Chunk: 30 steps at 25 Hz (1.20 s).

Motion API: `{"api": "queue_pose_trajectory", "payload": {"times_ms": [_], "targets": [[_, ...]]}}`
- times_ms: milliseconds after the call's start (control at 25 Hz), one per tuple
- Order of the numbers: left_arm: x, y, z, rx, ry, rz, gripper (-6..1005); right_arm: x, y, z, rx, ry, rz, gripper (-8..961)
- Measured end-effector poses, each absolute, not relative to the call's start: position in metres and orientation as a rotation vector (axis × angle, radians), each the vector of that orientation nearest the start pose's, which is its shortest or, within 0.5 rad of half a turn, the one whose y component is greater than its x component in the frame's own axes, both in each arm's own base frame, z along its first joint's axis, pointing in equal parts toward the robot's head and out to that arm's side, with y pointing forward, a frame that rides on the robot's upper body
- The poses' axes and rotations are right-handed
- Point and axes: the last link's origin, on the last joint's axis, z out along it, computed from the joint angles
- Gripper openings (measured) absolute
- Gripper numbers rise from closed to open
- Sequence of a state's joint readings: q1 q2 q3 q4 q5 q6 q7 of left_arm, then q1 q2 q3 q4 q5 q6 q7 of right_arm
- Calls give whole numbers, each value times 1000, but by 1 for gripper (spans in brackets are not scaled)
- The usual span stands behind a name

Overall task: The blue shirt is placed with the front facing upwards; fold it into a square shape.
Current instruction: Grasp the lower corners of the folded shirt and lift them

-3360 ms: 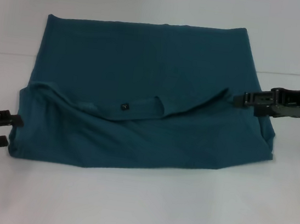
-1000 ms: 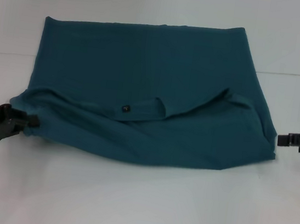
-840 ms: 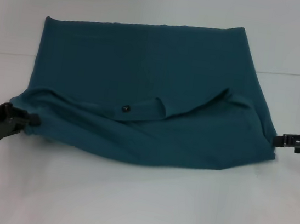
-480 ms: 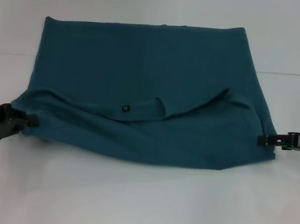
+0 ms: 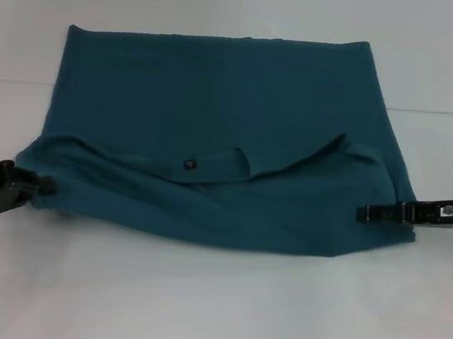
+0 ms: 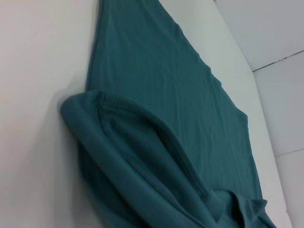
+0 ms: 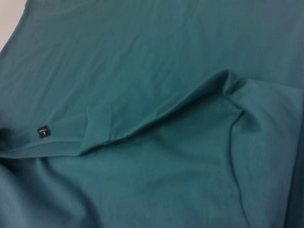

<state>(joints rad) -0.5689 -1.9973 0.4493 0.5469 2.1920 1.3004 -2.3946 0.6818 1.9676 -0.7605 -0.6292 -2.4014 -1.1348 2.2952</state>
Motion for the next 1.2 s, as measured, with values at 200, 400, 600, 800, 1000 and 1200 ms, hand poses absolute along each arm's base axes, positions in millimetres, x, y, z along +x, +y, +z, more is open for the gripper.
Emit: {"api": "queue_pose_trajectory", "payload": {"times_ms": [200, 400, 600, 800, 1000, 1200], "targets": [[-325, 359, 35, 2249, 2453, 959, 53, 303, 398, 32, -2191, 1522, 145, 873], [-325, 360, 36, 2240, 2452, 981, 54, 301, 397, 36, -2197, 1534, 155, 859], [-325, 359, 36, 2237, 2451, 984, 54, 303, 396, 37, -2193, 1537, 148, 671], [-325, 359, 35, 2237, 2449, 980, 55, 304, 396, 39, -2189, 1540, 146, 544], [-325, 357, 34, 2244, 2447, 959, 54, 306, 395, 45, -2178, 1552, 145, 433], [-326, 355, 33, 2260, 2435, 911, 55, 307, 393, 53, -2192, 1566, 140, 150]]}}
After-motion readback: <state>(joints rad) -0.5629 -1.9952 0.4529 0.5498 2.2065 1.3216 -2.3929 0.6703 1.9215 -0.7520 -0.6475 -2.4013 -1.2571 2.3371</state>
